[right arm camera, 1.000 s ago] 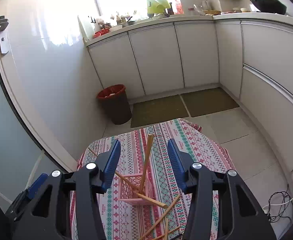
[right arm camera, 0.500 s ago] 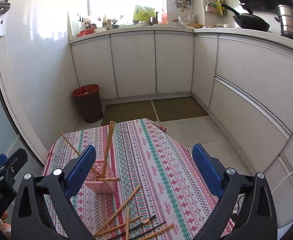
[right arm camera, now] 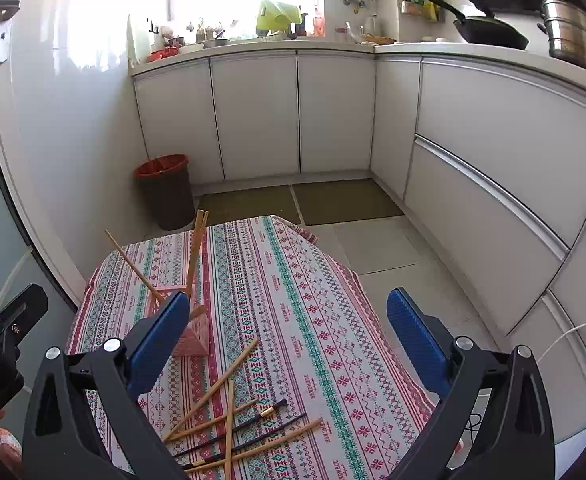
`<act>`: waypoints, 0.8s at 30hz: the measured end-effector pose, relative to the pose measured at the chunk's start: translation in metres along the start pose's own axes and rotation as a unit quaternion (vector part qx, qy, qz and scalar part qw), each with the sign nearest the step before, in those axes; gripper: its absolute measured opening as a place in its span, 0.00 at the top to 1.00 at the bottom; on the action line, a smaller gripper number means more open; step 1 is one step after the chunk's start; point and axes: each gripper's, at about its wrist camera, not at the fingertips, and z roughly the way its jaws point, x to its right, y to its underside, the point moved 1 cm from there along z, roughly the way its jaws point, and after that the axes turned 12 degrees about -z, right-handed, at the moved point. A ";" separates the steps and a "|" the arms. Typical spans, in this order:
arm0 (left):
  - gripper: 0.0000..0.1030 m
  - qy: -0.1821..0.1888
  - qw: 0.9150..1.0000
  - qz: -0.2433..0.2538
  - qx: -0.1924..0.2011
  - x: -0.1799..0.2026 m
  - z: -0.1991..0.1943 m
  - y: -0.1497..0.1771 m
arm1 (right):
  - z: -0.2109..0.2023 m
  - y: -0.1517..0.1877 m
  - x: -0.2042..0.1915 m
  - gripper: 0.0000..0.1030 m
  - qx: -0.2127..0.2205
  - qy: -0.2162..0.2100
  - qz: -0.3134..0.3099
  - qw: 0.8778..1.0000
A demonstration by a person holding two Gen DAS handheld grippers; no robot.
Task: Organize utensils
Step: 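Lower the right gripper to the pile and grasp a chopstick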
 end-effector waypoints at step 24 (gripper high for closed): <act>0.42 -0.022 0.933 -0.014 -0.359 0.008 0.158 0.134 | 0.043 0.084 0.062 0.07 -0.154 -0.039 0.044 0.986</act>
